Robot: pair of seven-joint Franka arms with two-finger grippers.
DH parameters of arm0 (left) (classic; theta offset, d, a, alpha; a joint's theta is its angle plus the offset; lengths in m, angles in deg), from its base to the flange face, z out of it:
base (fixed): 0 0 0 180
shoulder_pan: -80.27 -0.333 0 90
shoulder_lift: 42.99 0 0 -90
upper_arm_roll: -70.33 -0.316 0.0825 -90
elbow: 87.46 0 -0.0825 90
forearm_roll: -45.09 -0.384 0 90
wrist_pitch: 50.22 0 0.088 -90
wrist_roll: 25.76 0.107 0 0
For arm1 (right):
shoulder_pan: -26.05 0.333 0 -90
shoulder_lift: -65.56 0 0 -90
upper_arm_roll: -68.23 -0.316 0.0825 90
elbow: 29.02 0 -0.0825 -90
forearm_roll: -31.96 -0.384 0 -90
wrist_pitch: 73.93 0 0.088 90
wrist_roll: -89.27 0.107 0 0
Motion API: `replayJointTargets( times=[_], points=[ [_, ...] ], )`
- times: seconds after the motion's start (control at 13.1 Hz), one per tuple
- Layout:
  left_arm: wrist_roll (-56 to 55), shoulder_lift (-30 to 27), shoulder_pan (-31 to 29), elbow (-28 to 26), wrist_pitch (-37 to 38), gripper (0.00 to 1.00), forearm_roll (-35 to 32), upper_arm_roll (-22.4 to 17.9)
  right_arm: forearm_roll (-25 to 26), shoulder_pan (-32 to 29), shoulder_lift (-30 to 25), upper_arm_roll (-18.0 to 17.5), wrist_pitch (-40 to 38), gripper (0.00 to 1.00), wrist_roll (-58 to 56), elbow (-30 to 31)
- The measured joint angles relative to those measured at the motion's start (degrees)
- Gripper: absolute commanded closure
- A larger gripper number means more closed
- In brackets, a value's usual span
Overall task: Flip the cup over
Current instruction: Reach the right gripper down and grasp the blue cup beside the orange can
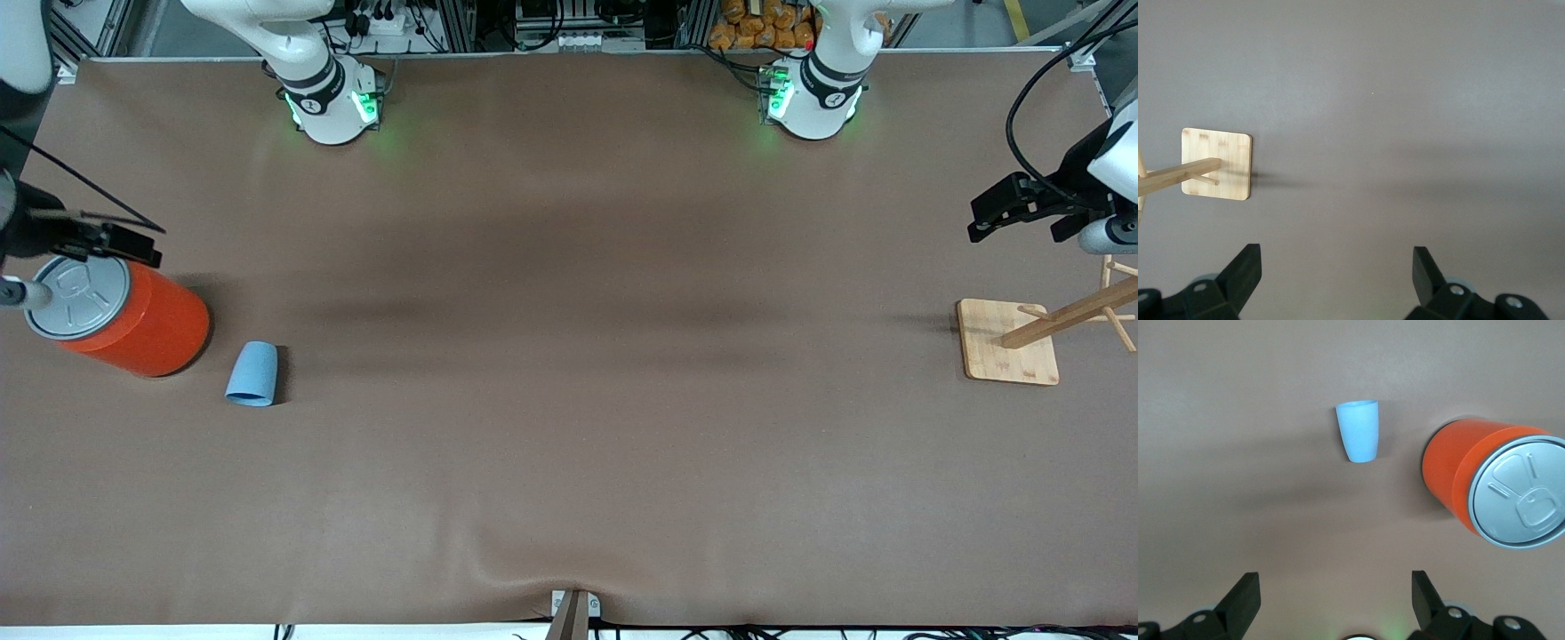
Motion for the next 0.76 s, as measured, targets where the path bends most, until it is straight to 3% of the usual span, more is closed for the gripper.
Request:
replayJointTargets(
  times=[0.38, 0.76],
  points=[
    [0.01, 0.19, -0.01, 0.03, 0.0, 0.0, -0.01, -0.02, 0.0, 0.17, 5.86, -0.16, 6.38, 0.0, -4.89, 2.77],
    [0.01, 0.43, -0.05, 0.08, 0.01, 0.0, -0.01, -0.04, 0.0, 0.01, 16.78, -0.02, 17.81, 0.0, -14.67, 5.19]
  ],
)
